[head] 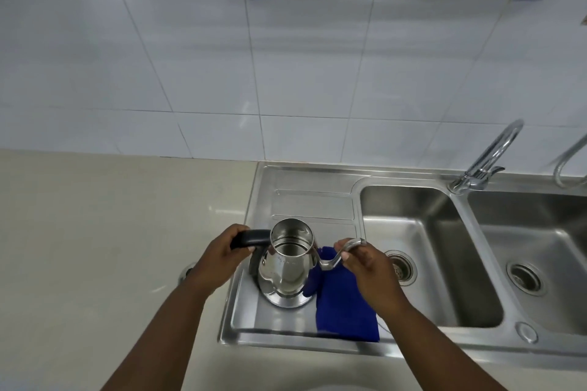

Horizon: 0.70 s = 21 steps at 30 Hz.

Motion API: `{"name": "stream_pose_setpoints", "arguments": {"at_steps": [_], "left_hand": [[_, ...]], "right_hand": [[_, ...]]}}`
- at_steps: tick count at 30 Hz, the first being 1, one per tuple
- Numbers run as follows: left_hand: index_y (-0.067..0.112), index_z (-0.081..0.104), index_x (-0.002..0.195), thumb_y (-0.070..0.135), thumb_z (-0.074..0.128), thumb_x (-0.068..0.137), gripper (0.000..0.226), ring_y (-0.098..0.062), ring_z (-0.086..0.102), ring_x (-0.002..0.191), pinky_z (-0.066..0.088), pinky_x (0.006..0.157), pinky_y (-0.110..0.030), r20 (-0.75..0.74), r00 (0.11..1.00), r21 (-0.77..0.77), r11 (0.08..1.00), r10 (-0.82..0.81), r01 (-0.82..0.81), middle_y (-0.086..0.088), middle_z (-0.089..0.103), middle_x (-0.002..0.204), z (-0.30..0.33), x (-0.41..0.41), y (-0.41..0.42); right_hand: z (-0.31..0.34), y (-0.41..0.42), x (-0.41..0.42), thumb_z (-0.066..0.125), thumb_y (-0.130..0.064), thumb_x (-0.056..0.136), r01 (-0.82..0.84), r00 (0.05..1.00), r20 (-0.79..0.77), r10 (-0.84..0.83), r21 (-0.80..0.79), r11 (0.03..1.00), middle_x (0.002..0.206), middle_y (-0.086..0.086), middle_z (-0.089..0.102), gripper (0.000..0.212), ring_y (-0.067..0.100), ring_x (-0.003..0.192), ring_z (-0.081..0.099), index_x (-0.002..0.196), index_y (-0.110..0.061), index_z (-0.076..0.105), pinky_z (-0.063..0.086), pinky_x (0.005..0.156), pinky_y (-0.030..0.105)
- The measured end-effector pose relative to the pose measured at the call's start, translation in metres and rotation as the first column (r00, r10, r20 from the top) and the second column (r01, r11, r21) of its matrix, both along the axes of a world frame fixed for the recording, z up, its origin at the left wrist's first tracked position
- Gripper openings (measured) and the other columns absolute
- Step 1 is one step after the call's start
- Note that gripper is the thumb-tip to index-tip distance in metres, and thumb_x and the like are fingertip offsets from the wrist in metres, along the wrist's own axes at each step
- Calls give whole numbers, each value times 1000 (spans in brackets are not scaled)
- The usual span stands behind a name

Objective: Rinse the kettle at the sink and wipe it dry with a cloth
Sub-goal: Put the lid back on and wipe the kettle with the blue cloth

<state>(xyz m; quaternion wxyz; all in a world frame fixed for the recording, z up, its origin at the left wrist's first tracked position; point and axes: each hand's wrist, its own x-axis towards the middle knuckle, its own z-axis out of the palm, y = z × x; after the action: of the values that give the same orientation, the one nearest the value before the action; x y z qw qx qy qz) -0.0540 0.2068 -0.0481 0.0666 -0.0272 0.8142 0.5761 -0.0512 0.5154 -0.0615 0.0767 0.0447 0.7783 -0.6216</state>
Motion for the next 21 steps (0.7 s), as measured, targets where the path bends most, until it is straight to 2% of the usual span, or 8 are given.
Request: {"name": "stream_pose_setpoints", "arguments": {"at_steps": [2,6,12,15,18,21], "left_hand": [[23,61,99,2,64,88,24,0,59,81,46,76,-14,1,1000,9,1000,-8,8,2,64,91,-4,-1,-4],[28,61,98,5,65,88,26,-5,59,83,45,80,-22,2,1000,24,1000,-17,17,3,65,91,-12,-3,-9],[37,60,98,6,67,87,34,-3,61,89,45,82,-19,-36,997,29,998,-61,62,9,67,94,-18,-6,-6],[33,59,117,6,71,83,45,1,60,108,44,93,-17,-46,996,25,996,-81,82,13,66,113,-20,-5,-13],[22,48,137,2,72,81,64,1,49,125,36,105,-24,-34,999,-77,997,-30,27,12,57,132,-30,0,-36],[22,52,133,1,70,81,59,-11,49,125,38,107,-34,-3,996,-239,967,94,-92,7,55,133,-47,12,-71]], "right_hand": [[-2,-4,1,62,-11,94,0,1000,-9,1,33,999,115,-6,74,23,11,113,66,113,-19,72,50,106,44],[-5,-5,2,62,-11,94,22,999,-24,-21,42,999,114,-6,74,23,10,112,66,112,-21,72,50,106,44],[-13,1,1,62,-9,94,36,997,-70,-32,54,998,113,-2,74,23,16,113,67,110,-21,72,50,105,50],[-15,1,1,61,-10,94,32,997,-77,-27,66,997,114,-4,74,23,14,113,67,111,-21,72,50,105,48],[-17,1,0,60,-13,95,12,996,-86,-1,126,992,116,-8,73,24,11,113,66,113,-23,71,51,105,42],[-17,3,-1,58,-14,96,-5,996,-86,20,171,985,117,-9,72,24,10,114,65,114,-25,70,51,104,37]]}}
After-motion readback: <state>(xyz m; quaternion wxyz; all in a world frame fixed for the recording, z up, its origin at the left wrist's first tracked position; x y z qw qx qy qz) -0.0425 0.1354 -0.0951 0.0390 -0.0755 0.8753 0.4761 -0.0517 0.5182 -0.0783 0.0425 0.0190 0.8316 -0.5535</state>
